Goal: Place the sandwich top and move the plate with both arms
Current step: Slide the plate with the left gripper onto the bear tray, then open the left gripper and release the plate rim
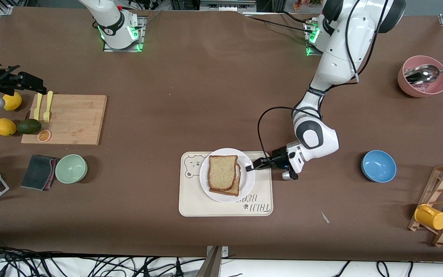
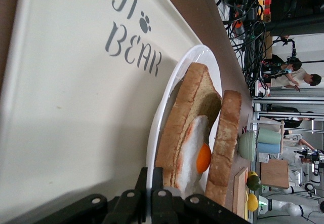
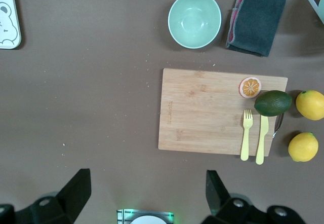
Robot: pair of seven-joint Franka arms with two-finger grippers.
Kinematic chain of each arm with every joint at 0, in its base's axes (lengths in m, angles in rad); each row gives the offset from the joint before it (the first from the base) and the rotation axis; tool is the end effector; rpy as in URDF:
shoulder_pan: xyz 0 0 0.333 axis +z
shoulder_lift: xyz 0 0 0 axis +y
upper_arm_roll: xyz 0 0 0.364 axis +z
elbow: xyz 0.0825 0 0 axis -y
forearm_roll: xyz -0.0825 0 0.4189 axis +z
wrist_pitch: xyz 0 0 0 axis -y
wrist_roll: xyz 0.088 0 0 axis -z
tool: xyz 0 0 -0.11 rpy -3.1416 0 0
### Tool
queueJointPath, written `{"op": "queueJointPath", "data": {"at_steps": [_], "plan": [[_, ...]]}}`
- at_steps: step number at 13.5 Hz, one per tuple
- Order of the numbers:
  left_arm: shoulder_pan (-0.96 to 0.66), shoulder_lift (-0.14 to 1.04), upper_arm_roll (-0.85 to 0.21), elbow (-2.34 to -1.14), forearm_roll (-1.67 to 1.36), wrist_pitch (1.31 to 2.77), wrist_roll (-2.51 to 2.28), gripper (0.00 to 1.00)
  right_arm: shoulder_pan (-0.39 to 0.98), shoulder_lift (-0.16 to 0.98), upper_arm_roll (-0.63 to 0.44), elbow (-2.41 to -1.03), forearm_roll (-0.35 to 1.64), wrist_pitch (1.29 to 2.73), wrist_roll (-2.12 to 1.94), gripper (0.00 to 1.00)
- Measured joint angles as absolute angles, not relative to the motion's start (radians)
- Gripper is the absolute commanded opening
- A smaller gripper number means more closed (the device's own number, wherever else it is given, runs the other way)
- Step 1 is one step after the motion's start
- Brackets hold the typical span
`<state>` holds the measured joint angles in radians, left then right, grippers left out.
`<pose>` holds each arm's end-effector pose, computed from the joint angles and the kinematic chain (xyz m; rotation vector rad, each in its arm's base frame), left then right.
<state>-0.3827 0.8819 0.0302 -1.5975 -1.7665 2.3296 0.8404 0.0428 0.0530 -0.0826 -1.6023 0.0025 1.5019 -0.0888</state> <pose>0.6913 -0.2777 0.1131 2.0513 0.2658 0.1961 0.5957 -0.0221 0.6169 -3.1235 -0.0762 0.2395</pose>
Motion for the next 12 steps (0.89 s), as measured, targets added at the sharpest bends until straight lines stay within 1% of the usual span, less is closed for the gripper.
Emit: {"op": "queueJointPath", "data": {"at_steps": [4,6,7,8,11,12], "plan": [[-0.383,0.888,0.031,-1.573,-1.766,2.358,0.811,0.0,0.043,0.053,-0.083,-1.602,0.002,1.502,-0.089,1.0],[-0.383,0.893,0.031,-1.573,-1.766,2.358,0.811,0.17,0.043,0.053,-0.083,-1.602,0.002,1.502,-0.089,1.0],[-0.383,0.896,0.031,-1.573,-1.766,2.358,0.81,0.2,0.043,0.053,-0.083,-1.602,0.002,1.502,-0.089,1.0],[-0.383,0.896,0.031,-1.572,-1.766,2.358,0.81,0.33,0.043,0.053,-0.083,-1.602,0.002,1.502,-0.089,1.0],[-0.383,0.896,0.03,-1.567,-1.766,2.357,0.81,0.4,0.043,0.053,-0.083,-1.602,0.002,1.502,-0.089,1.0],[-0.383,0.896,0.03,-1.566,-1.764,2.357,0.81,0.4,0.043,0.053,-0.083,-1.602,0.002,1.502,-0.089,1.0]]}}
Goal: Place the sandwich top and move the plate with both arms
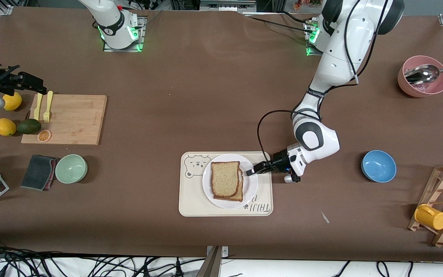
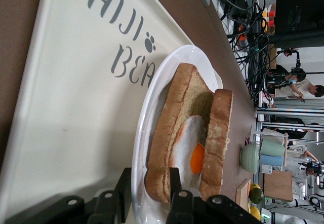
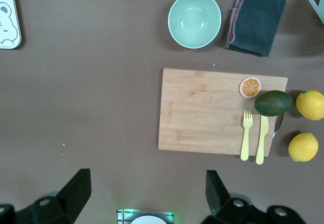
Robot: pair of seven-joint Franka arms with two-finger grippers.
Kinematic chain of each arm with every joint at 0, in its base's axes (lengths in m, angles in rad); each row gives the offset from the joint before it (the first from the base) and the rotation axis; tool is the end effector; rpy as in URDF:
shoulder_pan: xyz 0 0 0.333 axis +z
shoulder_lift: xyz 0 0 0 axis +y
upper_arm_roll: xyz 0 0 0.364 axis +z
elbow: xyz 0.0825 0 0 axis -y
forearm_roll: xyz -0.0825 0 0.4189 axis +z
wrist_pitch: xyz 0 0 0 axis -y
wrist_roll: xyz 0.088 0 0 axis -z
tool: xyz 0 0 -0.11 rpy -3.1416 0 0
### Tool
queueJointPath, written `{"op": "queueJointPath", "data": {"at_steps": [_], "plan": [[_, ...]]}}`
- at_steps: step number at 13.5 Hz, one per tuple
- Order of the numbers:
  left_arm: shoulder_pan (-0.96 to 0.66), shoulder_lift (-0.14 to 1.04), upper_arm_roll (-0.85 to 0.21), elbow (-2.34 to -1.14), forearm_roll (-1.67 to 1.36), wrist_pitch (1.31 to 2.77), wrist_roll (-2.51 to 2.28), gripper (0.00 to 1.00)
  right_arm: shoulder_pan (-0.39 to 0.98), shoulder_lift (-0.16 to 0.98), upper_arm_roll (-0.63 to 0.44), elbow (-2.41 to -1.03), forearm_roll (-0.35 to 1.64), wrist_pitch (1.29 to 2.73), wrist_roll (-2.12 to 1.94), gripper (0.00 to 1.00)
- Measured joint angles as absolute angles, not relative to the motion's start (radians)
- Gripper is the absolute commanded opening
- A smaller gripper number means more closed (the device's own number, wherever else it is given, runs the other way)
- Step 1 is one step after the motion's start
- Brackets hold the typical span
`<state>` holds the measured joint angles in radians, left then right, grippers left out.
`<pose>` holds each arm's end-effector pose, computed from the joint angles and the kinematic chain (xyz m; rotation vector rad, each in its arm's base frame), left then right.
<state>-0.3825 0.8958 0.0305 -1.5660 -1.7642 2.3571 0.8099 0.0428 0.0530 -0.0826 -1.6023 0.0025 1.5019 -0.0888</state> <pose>0.7008 -0.2772 0.1150 2.0581 0.2990 0.2100 0.5957 -0.0221 0.6169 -3.1235 -0.0762 0.2395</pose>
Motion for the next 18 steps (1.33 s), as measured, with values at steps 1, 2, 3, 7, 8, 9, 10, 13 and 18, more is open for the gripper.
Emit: {"op": "queueJointPath", "data": {"at_steps": [1,2,3,7,8,9,10,13,18], "plan": [[-0.382,0.896,0.031,-1.564,-1.757,2.357,0.81,0.4,0.043,0.053,-0.083,-1.602,0.002,1.502,-0.089,1.0],[-0.382,0.895,0.031,-1.561,-1.743,2.357,0.809,0.4,0.043,0.053,-0.083,-1.602,0.002,1.502,-0.089,1.0],[-0.381,0.893,0.031,-1.559,-1.732,2.357,0.809,0.4,0.043,0.053,-0.083,-1.602,0.002,1.502,-0.089,1.0],[-0.368,0.871,0.033,-1.563,-1.676,2.357,0.793,0.44,0.043,0.053,-0.083,-1.602,0.002,1.502,-0.089,1.0],[-0.364,0.862,0.033,-1.571,-1.657,2.357,0.79,0.45,0.043,0.053,-0.083,-1.602,0.002,1.502,-0.089,1.0],[-0.36,0.852,0.034,-1.582,-1.639,2.357,0.789,0.45,0.043,0.053,-0.083,-1.602,0.002,1.502,-0.089,1.0],[-0.356,0.84,0.034,-1.596,-1.617,2.357,0.788,0.45,0.043,0.053,-0.083,-1.602,0.002,1.502,-0.089,1.0],[-0.337,0.797,0.035,-1.658,-1.546,2.357,0.787,0.45,0.043,0.053,-0.083,-1.602,0.002,1.502,-0.089,1.0],[-0.298,0.659,0.036,-1.8,-1.343,2.357,0.704,0.52,0.043,0.053,-0.083,-1.602,0.002,1.502,-0.089,1.0]]}}
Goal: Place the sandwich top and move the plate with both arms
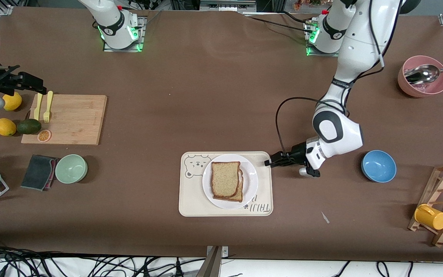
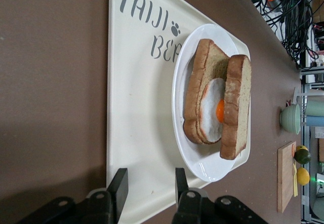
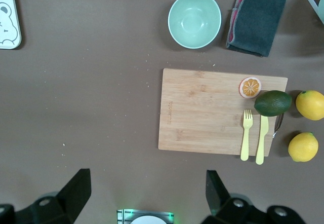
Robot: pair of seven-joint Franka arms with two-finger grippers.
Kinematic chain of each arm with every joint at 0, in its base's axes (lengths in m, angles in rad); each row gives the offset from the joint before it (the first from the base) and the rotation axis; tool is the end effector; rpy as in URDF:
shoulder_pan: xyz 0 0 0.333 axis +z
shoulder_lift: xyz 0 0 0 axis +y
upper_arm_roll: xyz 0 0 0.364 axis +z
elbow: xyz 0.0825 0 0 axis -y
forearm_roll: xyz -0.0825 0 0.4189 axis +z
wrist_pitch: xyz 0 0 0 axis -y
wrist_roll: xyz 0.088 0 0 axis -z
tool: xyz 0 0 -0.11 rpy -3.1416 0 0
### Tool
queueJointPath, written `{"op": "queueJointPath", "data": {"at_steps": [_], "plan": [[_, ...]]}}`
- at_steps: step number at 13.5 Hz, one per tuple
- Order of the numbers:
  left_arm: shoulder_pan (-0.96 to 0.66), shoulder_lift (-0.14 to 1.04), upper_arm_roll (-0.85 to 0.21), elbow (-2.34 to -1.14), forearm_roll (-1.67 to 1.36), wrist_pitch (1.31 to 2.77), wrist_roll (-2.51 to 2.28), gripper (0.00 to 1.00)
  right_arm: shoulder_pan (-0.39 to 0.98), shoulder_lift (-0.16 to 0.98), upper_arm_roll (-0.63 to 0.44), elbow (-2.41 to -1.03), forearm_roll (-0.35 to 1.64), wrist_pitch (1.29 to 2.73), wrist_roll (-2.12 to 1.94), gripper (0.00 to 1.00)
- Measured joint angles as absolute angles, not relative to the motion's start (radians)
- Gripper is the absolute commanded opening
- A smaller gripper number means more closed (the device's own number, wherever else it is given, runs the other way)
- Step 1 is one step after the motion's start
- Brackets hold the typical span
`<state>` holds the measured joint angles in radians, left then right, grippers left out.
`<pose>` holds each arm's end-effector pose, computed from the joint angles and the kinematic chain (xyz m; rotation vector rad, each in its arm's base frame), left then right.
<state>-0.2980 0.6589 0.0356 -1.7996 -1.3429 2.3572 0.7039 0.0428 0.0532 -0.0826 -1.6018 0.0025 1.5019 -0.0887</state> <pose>0.6736 -0.1986 0.1866 2.2991 0.1027 0.1368 0.5958 -0.0221 0.6170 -3.1236 -0.0760 0.2391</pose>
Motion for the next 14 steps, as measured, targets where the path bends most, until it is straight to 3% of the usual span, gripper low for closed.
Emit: {"op": "queueJointPath", "data": {"at_steps": [1,2,4,6,9,11,14], "plan": [[-0.293,0.62,0.036,-1.822,-1.269,2.357,0.649,0.68,0.043,0.053,-0.083,-1.602,0.002,1.502,-0.089,1.0],[-0.289,0.578,0.036,-1.843,-1.182,2.357,0.58,0.75,0.043,0.054,-0.083,-1.601,0.002,1.502,-0.089,1.0],[-0.283,0.494,0.036,-1.876,-1.018,2.353,0.453,0.76,0.043,0.054,-0.083,-1.601,0.002,1.502,-0.089,1.0],[-0.271,0.428,0.036,-1.902,-0.897,2.336,0.383,0.9,0.043,0.054,-0.083,-1.6,0.002,1.502,-0.089,1.0],[-0.249,0.363,0.042,-1.922,-0.722,2.274,0.315,0.92,0.043,0.055,-0.083,-1.6,0.002,1.502,-0.089,1.0],[-0.244,0.315,0.058,-1.921,-0.585,2.203,0.254,1.0,0.043,0.055,-0.083,-1.599,0.002,1.502,-0.089,1.0],[-0.241,0.218,0.093,-1.917,-0.4,2.072,0.209,1.0,0.043,0.055,-0.083,-1.598,0.002,1.502,-0.089,1.0]]}}
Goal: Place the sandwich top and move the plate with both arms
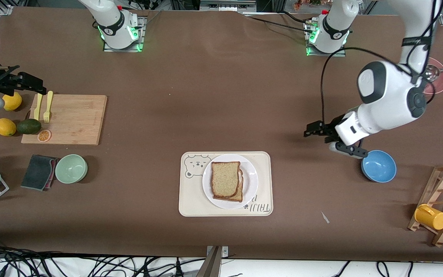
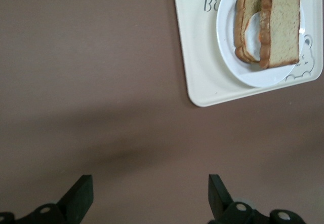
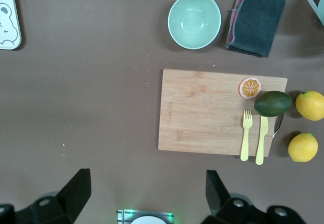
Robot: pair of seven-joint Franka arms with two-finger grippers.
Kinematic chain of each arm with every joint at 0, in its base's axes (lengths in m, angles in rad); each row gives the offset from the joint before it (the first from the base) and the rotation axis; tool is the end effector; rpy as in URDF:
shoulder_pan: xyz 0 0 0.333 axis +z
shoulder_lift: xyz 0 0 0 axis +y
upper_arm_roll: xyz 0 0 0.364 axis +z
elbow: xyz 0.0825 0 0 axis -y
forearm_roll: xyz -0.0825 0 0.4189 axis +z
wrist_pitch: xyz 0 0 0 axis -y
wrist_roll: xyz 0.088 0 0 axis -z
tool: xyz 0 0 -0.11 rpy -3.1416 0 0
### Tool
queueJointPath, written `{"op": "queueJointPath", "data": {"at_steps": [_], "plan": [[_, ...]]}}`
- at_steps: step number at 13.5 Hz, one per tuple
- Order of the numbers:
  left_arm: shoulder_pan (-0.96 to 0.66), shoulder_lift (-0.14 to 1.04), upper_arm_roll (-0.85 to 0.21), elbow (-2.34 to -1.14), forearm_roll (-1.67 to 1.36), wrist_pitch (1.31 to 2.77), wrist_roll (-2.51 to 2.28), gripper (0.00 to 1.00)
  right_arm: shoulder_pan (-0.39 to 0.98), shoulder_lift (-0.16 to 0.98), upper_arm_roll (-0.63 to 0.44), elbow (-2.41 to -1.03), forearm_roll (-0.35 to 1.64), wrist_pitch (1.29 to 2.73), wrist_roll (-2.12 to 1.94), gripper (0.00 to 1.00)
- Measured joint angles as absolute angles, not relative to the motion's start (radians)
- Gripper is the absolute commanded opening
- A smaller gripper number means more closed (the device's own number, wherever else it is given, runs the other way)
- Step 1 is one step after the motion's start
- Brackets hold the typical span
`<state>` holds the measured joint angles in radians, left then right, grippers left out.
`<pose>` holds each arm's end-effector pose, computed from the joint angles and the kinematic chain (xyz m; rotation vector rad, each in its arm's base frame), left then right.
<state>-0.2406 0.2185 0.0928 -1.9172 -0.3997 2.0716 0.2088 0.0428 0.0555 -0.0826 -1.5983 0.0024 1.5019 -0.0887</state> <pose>0.6299 -0.1180 0.4042 2.8069 -0.2159 -0.0719 0.5967 -0.0221 0.6174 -3.1241 -0.0760 0.2372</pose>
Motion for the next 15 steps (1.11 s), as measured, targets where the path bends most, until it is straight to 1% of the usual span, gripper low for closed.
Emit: {"op": "queueJointPath", "data": {"at_steps": [4,8,12,15], "plan": [[-0.237,0.117,0.129,-1.888,-0.229,1.922,0.175,1.0,0.043,0.056,-0.083,-1.598,0.002,1.502,-0.089,1.0],[-0.235,0.035,0.131,-1.809,-0.066,1.738,0.072,1.0,0.043,0.057,-0.083,-1.597,0.002,1.504,-0.089,1.0],[-0.235,0.004,0.131,-1.68,0.018,1.555,-0.004,1.0,0.042,0.064,-0.083,-1.583,0.002,1.529,-0.09,1.0],[-0.235,-0.025,0.131,-1.644,0.028,1.487,-0.05,1.0,0.041,0.072,-0.083,-1.533,0.003,1.53,-0.09,1.0]]}}
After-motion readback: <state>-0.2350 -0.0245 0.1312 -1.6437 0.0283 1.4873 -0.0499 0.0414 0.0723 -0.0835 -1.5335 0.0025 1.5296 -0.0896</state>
